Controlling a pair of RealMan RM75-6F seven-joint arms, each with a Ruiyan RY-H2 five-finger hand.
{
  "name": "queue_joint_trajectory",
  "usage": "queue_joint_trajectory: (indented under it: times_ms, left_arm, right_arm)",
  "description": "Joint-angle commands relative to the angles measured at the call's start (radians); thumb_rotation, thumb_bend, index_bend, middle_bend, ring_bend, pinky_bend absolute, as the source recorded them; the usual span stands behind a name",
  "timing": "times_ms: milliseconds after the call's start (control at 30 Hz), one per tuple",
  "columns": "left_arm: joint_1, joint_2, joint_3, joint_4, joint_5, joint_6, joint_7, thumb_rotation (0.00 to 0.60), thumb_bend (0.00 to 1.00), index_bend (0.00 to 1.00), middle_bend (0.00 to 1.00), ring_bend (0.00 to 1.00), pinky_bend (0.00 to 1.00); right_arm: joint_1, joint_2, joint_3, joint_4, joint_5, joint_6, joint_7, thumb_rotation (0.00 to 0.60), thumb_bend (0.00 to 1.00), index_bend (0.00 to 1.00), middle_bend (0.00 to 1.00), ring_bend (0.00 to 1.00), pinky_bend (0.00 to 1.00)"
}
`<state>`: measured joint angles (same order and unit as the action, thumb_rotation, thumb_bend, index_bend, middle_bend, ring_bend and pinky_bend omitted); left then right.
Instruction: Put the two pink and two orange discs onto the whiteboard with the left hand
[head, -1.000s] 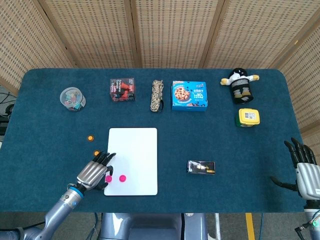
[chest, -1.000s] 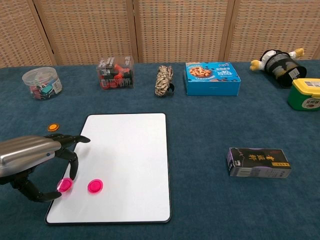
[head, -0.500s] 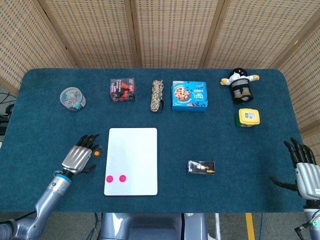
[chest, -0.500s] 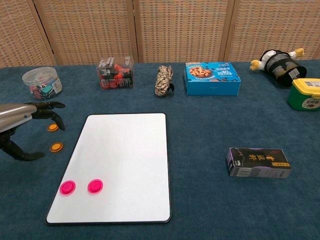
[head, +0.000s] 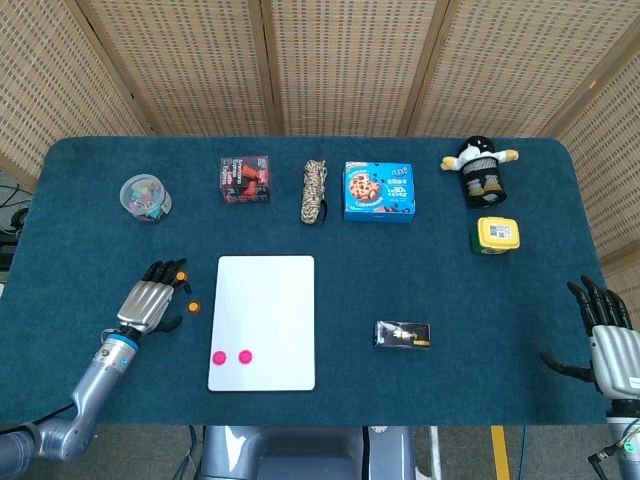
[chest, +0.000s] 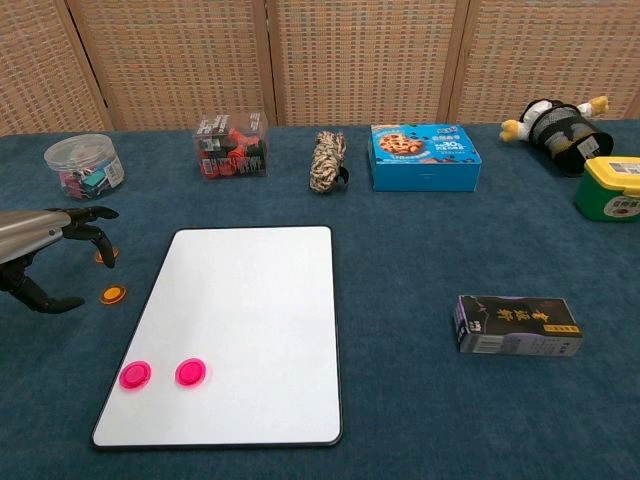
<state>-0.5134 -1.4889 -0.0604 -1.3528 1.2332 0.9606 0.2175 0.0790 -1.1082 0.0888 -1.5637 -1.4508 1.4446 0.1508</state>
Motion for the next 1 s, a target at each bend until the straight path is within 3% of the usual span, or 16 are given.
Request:
queue_joint_trajectory:
  times_ms: [33, 633, 800, 1000]
  left_arm:
    - [-0.006, -0.013, 0.001, 0.008, -0.002, -0.007, 0.004, 0.6, 0.33, 0.35, 0.0, 0.0, 0.0]
    - [-0.023, -0.055, -0.007, 0.041, -0.053, -0.037, 0.043, 0.6, 0.34, 0.37, 0.0, 0.0, 0.0]
    - [-0.029, -0.056, -0.004, 0.046, -0.059, -0.051, 0.05, 0.6, 0.36, 0.42, 0.0, 0.0, 0.0]
    - [-0.033, -0.058, -0.006, 0.046, -0.07, -0.056, 0.059, 0.6, 0.36, 0.56, 0.0, 0.0, 0.0]
  right_arm:
    - [0.0, 0.001, 0.0, 0.001, 0.0, -0.001, 0.003, 0.6, 0.03, 0.0, 0.0, 0.0, 0.0]
    - [0.001, 0.002, 0.001, 0.0, 0.002, -0.004, 0.007, 0.6, 0.03, 0.0, 0.0, 0.0, 0.0]
    - [0.001, 0.003, 0.001, -0.001, 0.003, -0.005, 0.007, 0.6, 0.03, 0.0, 0.0, 0.0, 0.0]
    - [0.001, 0.003, 0.001, -0.002, 0.003, -0.004, 0.008, 0.6, 0.03, 0.0, 0.0, 0.0, 0.0]
